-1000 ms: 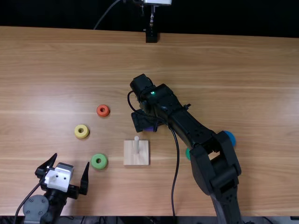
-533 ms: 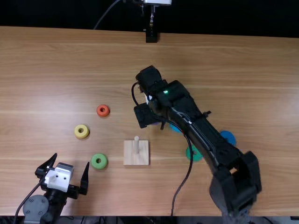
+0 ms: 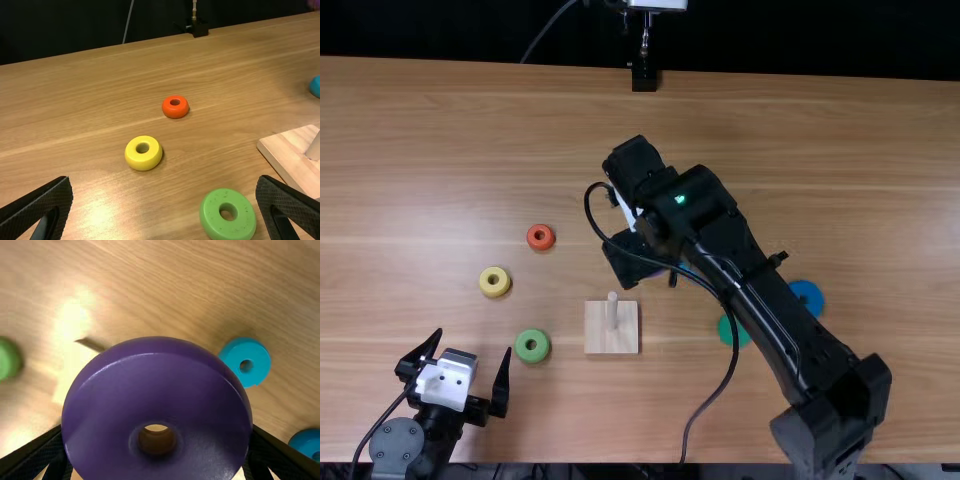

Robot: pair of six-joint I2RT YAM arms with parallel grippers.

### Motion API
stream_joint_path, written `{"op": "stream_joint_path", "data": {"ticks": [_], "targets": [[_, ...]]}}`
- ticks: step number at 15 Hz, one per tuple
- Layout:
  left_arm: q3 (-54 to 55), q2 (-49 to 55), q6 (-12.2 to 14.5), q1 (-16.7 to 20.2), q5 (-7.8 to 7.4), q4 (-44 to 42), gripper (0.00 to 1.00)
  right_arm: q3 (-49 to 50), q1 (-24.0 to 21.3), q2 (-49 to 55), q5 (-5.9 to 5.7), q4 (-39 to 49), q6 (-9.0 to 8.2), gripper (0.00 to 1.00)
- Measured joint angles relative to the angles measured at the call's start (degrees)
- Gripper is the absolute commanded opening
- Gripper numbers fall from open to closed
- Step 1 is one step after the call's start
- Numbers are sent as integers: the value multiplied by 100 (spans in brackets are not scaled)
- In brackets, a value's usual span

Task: Build the Hanoi tower: stack the rings onto the peg from bottom to top in this color order: purple, dark blue, light blue, dark green, light green, yellow, orange.

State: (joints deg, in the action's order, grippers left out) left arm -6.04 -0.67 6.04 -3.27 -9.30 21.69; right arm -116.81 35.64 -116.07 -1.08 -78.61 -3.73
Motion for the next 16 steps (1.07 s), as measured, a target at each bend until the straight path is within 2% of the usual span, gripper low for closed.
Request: {"op": "stream_joint_path", "data": {"ticks": [3,6,10,16], "targets": [[0,0,-4,0,-2,2,100,-398,210,0,2,-273,28,0],[0,0,-2,0,-4,0,100,-479,286,125,-2,-433,33,0],[0,0,-4,0,-2,0,100,-505,627,282,2,-527,39,0],[0,0,2,-2,-4,0,100,-505,737,514,0,-531,37,0]]}}
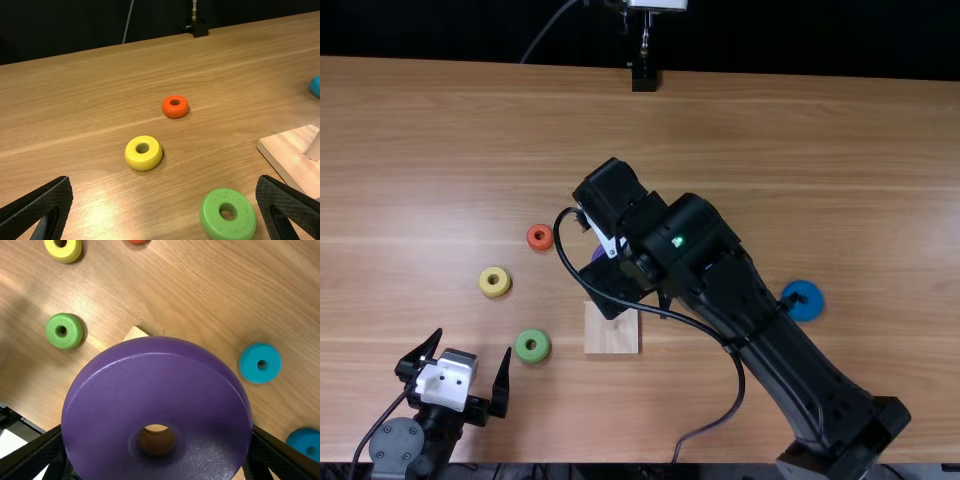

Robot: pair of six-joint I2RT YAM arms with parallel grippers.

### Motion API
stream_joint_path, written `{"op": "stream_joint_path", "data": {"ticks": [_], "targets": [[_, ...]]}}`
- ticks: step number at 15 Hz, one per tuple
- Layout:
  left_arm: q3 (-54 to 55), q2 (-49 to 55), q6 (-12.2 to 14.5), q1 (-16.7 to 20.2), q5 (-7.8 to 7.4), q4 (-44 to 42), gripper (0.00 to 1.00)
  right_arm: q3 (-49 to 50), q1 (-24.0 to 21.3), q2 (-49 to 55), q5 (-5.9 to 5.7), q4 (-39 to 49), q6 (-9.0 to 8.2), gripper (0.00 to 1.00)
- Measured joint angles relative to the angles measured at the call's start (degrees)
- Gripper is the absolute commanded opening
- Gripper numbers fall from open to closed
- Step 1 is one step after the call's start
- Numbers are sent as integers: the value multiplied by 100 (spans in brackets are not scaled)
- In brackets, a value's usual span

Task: Build the Hanoi tower: stack the rings onto the peg from bottom to top in this color order: purple, dark blue, light blue, dark green, light green, yellow, orange.

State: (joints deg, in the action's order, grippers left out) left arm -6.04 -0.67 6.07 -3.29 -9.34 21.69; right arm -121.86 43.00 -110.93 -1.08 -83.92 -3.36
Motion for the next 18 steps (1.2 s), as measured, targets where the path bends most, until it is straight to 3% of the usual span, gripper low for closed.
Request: {"op": "stream_joint_path", "data": {"ticks": [14,18], "targets": [[0,0,-4,2,2,2,100,605,168,0,0,39,-17,0],[0,0,-7,2,0,0,100,605,411,0,0,66,-33,0]]}}
